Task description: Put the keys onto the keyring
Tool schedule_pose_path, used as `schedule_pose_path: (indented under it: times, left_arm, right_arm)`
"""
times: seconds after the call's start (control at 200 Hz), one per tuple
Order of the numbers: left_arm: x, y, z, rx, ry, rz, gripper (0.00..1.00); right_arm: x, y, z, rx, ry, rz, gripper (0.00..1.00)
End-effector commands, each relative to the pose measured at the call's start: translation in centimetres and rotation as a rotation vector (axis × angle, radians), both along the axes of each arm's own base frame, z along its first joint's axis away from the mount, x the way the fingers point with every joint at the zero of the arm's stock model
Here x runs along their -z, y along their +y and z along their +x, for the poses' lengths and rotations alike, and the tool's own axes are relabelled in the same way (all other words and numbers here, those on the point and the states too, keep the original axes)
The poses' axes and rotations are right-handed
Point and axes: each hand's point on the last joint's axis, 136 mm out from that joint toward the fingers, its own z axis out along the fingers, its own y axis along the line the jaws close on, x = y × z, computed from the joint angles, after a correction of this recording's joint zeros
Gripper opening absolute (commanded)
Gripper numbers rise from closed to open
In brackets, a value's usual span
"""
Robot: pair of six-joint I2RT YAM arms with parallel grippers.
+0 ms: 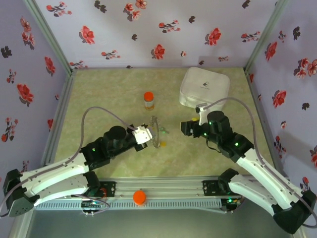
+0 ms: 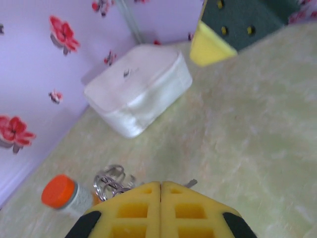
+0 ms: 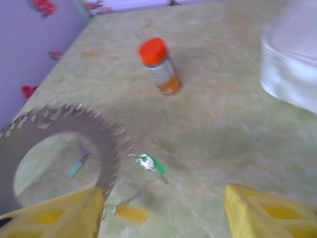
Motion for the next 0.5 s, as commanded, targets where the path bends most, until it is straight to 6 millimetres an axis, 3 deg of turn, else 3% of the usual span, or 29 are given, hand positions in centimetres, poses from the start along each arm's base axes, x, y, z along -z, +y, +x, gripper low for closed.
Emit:
schedule_pose_path:
  times: [0.0,0.14,0.495]
  left_arm:
    - [-3.2,-1.6,-2.0,0.147,-0.019,-0.191,0.0]
    - [-3.9,-2.4,-2.9,0.214,-0.015,-0.315,0.0]
    - [-5.0,-4.1,-4.3,0.35,0.05,-0.386,0.0]
  right_arm:
    - [-3.1,2.0,-1.4,-0.158,-0.237,0.098,0.58]
    - [-3.8,3.5,-3.6,-0.296,-0.385,0.188,0.52]
    - [-4.2,5.5,-7.4,-0.499,-0.479,0.227,0.61]
